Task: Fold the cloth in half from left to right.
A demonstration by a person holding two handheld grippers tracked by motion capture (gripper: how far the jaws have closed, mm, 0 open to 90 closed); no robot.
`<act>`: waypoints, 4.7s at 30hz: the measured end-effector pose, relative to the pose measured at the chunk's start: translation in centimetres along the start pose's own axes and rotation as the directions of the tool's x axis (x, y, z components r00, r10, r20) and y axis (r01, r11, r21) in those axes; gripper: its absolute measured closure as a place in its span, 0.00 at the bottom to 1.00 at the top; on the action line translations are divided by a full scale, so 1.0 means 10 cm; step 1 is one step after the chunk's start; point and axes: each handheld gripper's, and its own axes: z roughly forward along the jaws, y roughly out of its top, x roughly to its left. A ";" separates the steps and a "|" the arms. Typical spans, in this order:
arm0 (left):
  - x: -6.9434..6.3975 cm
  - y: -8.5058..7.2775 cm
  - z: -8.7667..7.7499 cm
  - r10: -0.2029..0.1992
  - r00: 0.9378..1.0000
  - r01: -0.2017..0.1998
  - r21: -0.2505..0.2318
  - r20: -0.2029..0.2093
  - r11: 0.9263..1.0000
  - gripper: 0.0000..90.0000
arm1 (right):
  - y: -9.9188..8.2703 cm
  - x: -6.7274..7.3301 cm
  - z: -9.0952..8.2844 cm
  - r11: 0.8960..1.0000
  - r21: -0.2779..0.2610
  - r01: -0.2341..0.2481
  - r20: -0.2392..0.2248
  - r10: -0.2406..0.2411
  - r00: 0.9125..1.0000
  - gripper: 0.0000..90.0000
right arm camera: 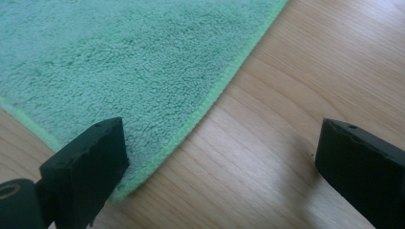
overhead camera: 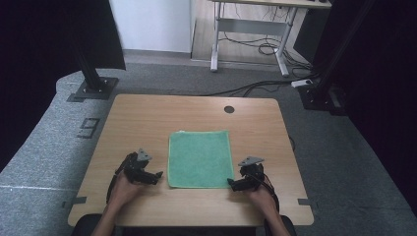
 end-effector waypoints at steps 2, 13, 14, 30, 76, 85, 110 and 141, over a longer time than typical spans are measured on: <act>0.01 0.02 0.00 -0.003 1.000 0.003 -0.004 0.000 1.000 0.00 | -0.01 -0.03 -0.01 1.000 0.000 -0.004 0.011 0.004 1.000 0.04; 0.11 0.56 0.28 -0.040 0.999 0.040 -0.083 -0.006 0.996 0.00 | -0.06 -0.14 -0.04 0.999 -0.002 -0.039 0.015 0.039 0.999 0.05; 0.10 0.61 0.33 -0.041 0.999 0.040 -0.083 -0.007 0.996 0.00 | -0.06 -0.14 -0.04 0.999 -0.003 -0.037 0.015 0.037 0.999 0.05; 0.09 0.50 0.54 -0.043 0.998 0.043 0.006 -0.040 0.999 0.00 | -0.06 -0.15 -0.04 1.000 -0.014 -0.010 0.027 0.010 1.000 0.04; 0.57 0.50 0.59 -0.175 0.980 0.174 -0.016 -0.092 0.985 0.01 | 0.07 -0.10 -0.06 1.000 -0.024 0.003 -0.049 -0.004 0.999 0.06; 0.56 0.49 0.58 -0.177 0.980 0.176 -0.018 -0.095 0.984 0.02 | 0.27 0.25 -0.01 0.996 -0.042 0.077 -0.173 -0.083 0.981 0.08; 0.56 0.49 0.58 -0.179 0.979 0.178 -0.020 -0.096 0.984 0.02 | 0.61 1.44 0.29 0.942 -0.059 0.329 -0.437 -0.321 0.840 0.32; 0.39 0.45 0.50 -0.111 0.992 0.117 -0.091 0.067 0.989 0.94 | 0.66 1.70 0.33 0.909 -0.040 0.414 -0.412 -0.392 0.822 0.95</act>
